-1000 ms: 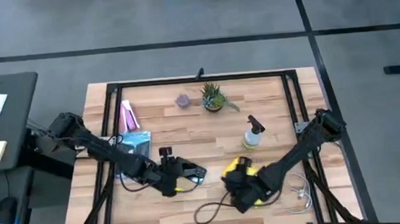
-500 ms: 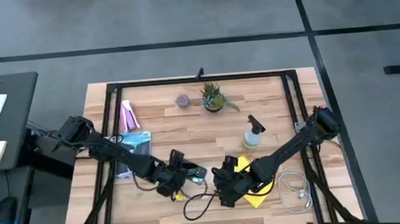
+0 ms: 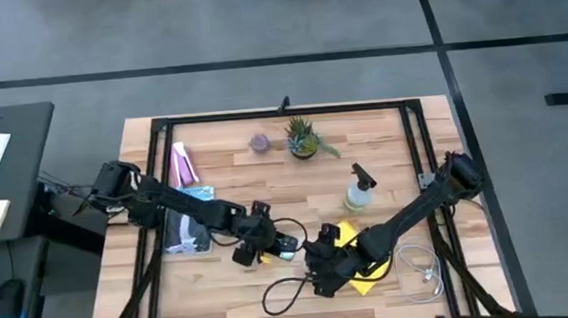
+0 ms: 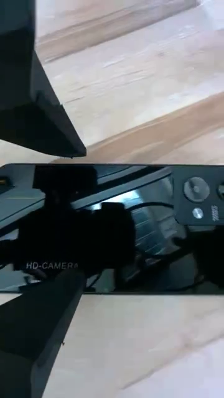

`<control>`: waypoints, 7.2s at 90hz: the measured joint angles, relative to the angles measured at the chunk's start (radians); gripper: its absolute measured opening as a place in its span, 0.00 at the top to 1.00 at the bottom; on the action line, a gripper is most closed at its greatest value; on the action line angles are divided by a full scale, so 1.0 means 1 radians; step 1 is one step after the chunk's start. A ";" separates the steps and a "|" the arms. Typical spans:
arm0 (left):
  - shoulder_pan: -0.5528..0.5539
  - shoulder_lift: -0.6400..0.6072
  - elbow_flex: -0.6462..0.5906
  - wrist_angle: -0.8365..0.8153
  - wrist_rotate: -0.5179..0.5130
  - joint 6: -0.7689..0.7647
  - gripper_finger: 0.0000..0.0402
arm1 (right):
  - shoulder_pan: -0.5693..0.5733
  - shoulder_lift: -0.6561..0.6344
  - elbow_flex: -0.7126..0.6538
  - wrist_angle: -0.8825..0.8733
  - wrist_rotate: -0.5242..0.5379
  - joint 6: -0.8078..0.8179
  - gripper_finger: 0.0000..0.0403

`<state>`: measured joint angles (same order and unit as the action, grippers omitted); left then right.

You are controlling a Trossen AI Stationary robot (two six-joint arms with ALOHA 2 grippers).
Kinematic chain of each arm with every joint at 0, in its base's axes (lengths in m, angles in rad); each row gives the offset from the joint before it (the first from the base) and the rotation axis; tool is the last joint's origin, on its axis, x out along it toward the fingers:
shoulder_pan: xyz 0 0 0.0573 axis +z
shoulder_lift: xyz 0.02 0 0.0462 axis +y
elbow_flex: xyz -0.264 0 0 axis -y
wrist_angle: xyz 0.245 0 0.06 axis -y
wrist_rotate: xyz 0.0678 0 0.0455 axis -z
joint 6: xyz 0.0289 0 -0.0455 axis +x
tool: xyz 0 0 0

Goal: Apply microfiber cloth
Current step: Wipe the cellphone with the microfiber cloth

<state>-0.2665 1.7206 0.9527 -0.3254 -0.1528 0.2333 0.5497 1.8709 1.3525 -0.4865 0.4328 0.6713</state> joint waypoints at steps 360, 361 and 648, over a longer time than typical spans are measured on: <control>-0.409 -0.032 -0.069 0.090 -0.493 -0.929 0.23 | -0.171 0.365 0.007 0.375 0.045 -0.080 0.20; -0.411 -0.032 -0.069 0.090 -0.495 -0.915 0.23 | -0.171 0.365 0.007 0.374 0.044 -0.082 0.20; -0.131 -0.051 -0.011 0.116 0.113 -0.560 0.24 | -0.071 0.189 -0.002 0.075 -0.139 0.204 0.63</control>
<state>-0.3977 1.6696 0.9417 -0.2093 -0.0398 -0.3271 0.4789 2.0598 1.3506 -0.4118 0.2935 0.8753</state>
